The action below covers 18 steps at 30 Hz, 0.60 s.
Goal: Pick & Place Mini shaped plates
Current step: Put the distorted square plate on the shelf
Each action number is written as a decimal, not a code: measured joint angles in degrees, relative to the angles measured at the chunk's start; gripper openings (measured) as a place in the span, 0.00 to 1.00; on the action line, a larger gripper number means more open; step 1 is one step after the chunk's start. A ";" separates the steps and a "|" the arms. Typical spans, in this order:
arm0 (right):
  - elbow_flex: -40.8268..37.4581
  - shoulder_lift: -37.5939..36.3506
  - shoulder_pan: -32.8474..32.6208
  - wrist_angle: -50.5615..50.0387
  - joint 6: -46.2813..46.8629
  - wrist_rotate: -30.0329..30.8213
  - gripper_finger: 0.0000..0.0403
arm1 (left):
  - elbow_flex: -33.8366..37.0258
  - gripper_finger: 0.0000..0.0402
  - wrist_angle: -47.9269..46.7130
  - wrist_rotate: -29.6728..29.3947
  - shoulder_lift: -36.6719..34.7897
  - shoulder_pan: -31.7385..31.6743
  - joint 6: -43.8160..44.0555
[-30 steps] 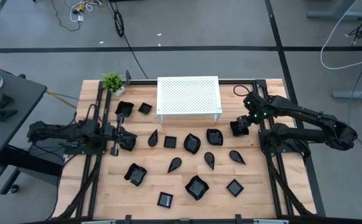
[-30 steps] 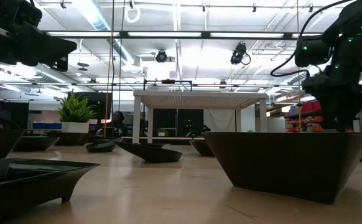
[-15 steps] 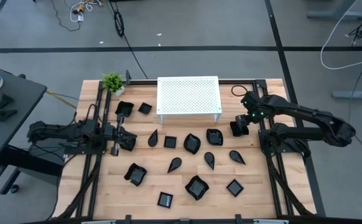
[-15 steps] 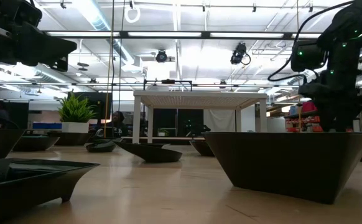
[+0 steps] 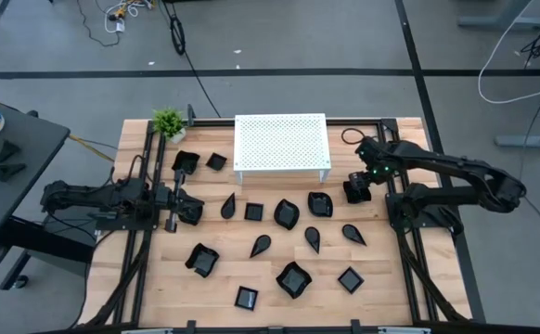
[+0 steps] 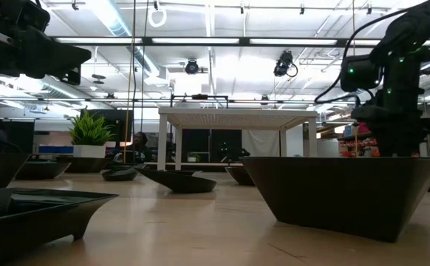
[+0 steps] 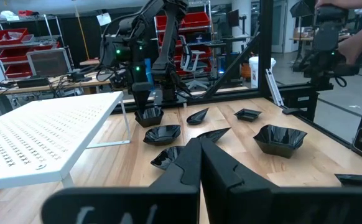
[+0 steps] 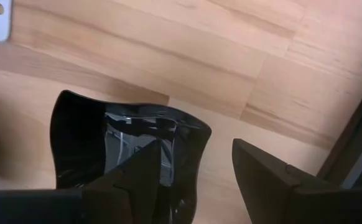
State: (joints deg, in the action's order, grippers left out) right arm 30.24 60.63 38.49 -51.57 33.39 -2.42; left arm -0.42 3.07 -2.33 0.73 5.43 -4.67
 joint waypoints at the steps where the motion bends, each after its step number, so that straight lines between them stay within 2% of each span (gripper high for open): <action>1: 0.00 0.22 -0.12 -0.01 0.00 0.00 0.50 | 0.00 0.01 0.00 0.00 0.02 0.02 0.00; 18: 0.00 3.51 -2.39 1.00 0.63 0.00 0.50 | 0.02 0.01 0.00 -0.02 0.00 0.00 0.00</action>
State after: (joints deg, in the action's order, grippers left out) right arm 30.24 64.14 36.10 -50.57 34.02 -2.42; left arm -0.41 3.07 -2.35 0.73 5.43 -4.67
